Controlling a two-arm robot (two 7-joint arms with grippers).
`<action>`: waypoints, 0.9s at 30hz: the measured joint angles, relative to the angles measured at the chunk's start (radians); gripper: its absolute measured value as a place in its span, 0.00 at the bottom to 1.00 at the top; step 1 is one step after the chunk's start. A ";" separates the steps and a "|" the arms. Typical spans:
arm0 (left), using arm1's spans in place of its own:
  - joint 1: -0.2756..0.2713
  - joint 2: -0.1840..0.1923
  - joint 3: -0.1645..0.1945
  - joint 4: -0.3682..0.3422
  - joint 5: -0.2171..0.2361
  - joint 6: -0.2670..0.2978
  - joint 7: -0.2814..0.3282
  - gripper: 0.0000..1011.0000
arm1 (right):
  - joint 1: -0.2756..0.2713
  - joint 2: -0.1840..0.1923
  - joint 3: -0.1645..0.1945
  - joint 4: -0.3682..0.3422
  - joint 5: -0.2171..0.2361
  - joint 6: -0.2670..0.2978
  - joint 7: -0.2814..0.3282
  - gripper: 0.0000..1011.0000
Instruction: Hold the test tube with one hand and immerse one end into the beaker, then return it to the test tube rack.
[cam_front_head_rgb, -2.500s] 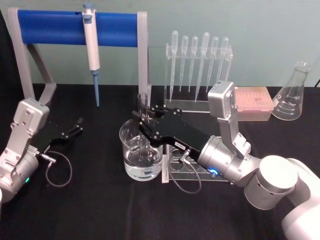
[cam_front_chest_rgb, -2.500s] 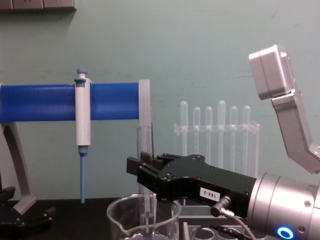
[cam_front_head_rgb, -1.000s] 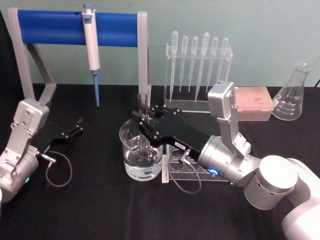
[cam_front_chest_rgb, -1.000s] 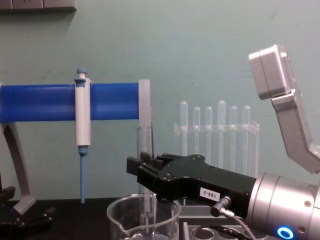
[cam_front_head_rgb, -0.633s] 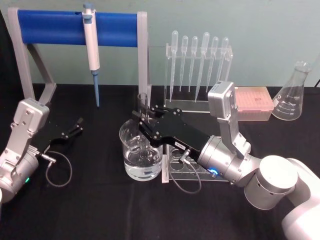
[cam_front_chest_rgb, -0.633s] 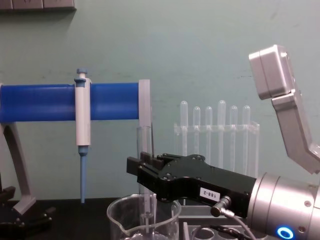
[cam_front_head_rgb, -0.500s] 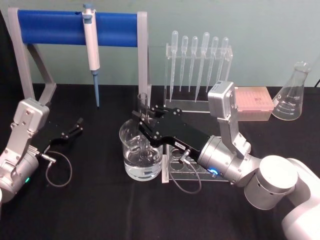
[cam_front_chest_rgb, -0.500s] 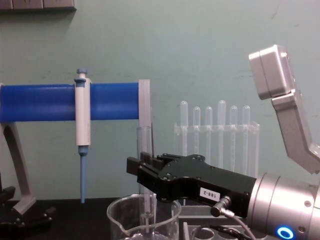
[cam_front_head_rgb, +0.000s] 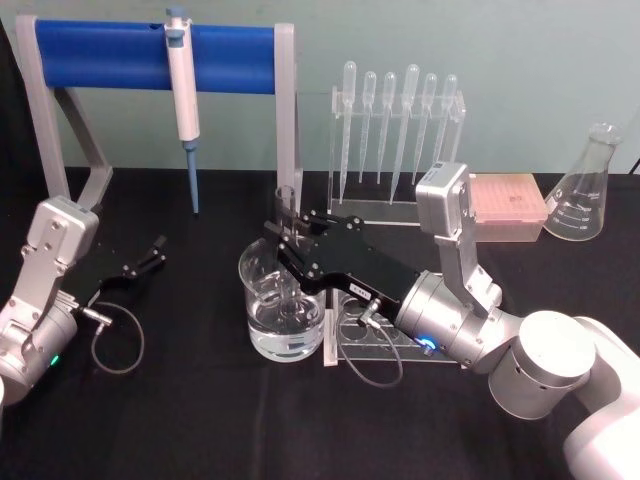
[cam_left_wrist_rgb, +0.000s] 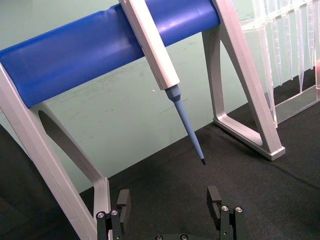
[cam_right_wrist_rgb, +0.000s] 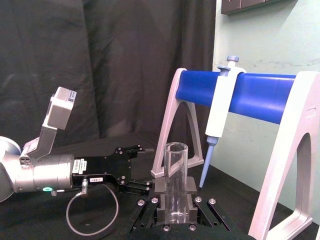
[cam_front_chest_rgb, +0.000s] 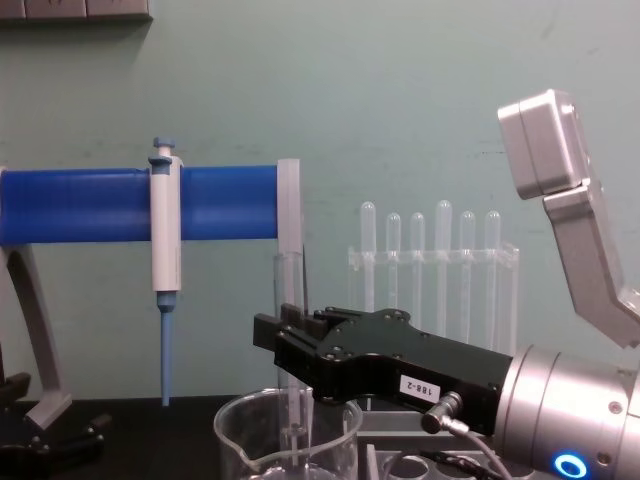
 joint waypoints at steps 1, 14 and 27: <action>0.000 0.000 0.000 0.000 0.000 0.000 0.000 0.99 | 0.000 0.000 0.000 0.000 0.000 0.000 0.000 0.22; 0.000 0.000 0.000 0.000 0.000 0.000 0.000 0.99 | 0.000 0.000 0.000 0.000 0.000 0.000 0.000 0.22; 0.000 0.000 0.000 0.000 0.000 0.000 0.000 0.99 | 0.000 0.000 0.000 0.000 0.000 0.000 0.000 0.22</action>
